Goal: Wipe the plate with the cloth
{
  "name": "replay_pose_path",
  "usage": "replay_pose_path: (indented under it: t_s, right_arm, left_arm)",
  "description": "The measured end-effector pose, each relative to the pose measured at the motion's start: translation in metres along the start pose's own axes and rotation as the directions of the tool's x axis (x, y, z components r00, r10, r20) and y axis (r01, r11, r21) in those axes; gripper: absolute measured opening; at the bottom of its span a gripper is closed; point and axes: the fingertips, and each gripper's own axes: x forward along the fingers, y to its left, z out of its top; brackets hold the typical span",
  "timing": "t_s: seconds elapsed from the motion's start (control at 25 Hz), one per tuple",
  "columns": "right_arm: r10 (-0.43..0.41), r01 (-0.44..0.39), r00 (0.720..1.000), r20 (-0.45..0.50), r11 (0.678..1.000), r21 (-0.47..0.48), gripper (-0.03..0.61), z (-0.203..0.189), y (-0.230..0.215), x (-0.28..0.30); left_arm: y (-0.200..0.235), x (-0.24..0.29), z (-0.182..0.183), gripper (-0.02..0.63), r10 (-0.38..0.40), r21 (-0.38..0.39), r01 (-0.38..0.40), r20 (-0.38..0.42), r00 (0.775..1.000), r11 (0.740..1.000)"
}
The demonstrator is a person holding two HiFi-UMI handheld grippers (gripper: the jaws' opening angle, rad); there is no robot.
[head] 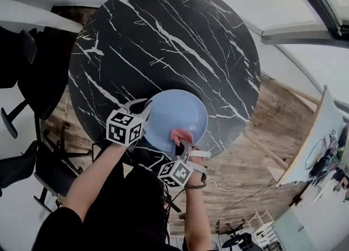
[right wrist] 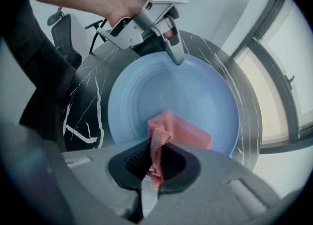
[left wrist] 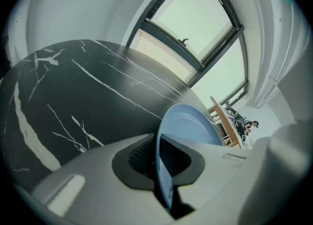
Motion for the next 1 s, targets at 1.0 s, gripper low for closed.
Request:
replay_pose_path:
  t_s: [1.0]
  right_arm:
    - [0.224,-0.223,0.974,0.018,0.972,-0.069,0.017,0.043,0.041,-0.001]
  left_arm:
    - [0.000,-0.002,-0.001,0.028,0.019,-0.019,-0.019,0.032,0.999,1.000]
